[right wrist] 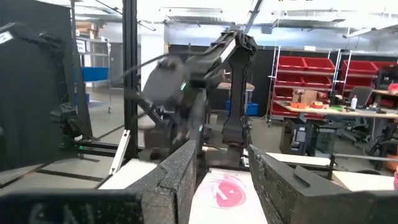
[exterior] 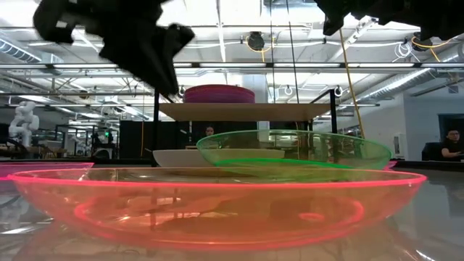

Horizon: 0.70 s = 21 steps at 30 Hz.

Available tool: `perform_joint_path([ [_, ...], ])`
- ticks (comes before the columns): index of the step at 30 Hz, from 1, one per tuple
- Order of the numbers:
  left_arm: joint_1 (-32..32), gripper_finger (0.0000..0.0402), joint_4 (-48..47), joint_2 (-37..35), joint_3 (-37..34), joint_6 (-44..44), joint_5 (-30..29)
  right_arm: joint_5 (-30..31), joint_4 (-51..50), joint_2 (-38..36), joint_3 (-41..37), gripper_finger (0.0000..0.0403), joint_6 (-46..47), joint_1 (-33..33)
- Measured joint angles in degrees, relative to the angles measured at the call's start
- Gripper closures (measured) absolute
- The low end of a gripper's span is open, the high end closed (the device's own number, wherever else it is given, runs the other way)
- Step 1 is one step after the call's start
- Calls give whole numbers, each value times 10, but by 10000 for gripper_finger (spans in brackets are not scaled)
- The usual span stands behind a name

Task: Place and stack plates onto a shelf
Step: Stack the gray plate on top of the orange plate on the shelf

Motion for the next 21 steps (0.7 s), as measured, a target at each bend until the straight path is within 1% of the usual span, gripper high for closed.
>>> perform_joint_path([
  [3, -1, 312, 2, 36, 0, -3, -1, 0, 0, 0, 0, 275, 2, 0],
  [5, 1, 288, 4, 56, 0, 0, -15, 0, -1, 0, 0, 275, 2, 0],
  [8, 7, 256, 8, 71, 0, 3, -28, 0, -2, 0, 0, 275, 2, 0],
  [11, 15, 235, 10, 84, 0, 6, -41, 0, -4, 0, 0, 275, 2, 0],
  [15, 22, 223, 11, 103, 0, 5, -46, 0, -8, 0, 0, 275, 2, 0],
  [21, 23, 223, 7, 120, 0, 7, -45, 0, -16, 0, 0, 275, 2, 0],
])
